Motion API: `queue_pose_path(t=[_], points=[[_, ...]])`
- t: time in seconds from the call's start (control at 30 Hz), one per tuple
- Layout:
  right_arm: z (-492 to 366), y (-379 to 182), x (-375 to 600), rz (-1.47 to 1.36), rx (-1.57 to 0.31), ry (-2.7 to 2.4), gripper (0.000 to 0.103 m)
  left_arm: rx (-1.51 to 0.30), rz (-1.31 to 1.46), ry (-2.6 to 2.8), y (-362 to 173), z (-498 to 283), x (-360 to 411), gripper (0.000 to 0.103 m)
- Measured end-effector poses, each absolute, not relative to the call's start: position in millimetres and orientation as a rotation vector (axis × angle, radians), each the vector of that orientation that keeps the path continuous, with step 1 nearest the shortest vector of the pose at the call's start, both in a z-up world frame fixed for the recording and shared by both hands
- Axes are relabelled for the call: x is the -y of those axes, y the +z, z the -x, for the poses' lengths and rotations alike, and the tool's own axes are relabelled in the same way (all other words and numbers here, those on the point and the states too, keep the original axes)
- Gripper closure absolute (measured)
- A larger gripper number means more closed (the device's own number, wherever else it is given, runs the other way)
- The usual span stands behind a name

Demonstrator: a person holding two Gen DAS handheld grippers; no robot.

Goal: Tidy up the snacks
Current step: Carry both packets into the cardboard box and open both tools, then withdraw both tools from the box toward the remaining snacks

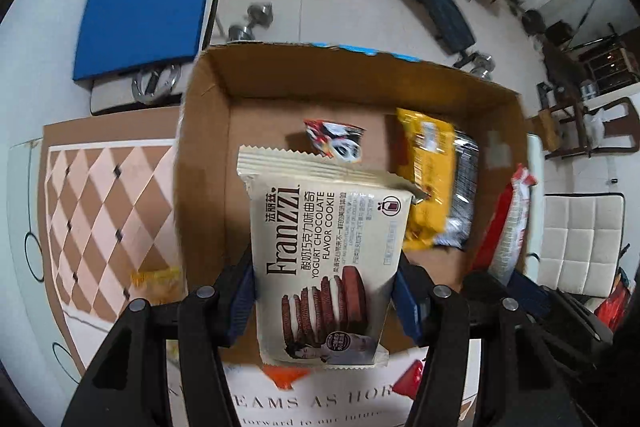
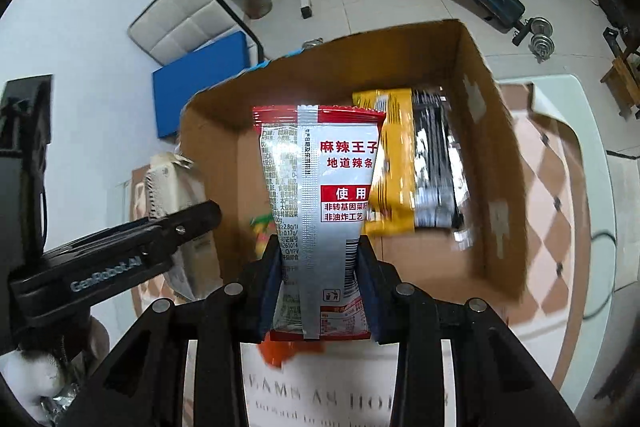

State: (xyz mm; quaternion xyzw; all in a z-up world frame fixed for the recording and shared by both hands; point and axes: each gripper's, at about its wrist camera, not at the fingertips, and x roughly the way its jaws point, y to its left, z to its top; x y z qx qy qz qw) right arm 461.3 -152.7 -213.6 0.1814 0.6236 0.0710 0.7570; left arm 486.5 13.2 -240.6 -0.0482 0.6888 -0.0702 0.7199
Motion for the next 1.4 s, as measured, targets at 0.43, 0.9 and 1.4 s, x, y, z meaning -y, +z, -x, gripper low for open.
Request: queue_pose_path(t=[0.43,0.9,1.4], points=[[-547.3,-304.7,135.4,-0.359,-1.486,0.128,0.065,-1.682,0.09,-0.113,-310.6,-557.0,-12.1,0.044],[-559.5,-312.3,135.3,-0.241,-1.56,0.089,0.01,-1.672,0.092,-0.097,-306.4,-555.3,-5.6,0.016],[-488.4,-258.5,165.1,-0.165,-1.454,0.021,0.01,-1.485,0.062,-0.093,-248.0,-489.5,-3.8,0.016]])
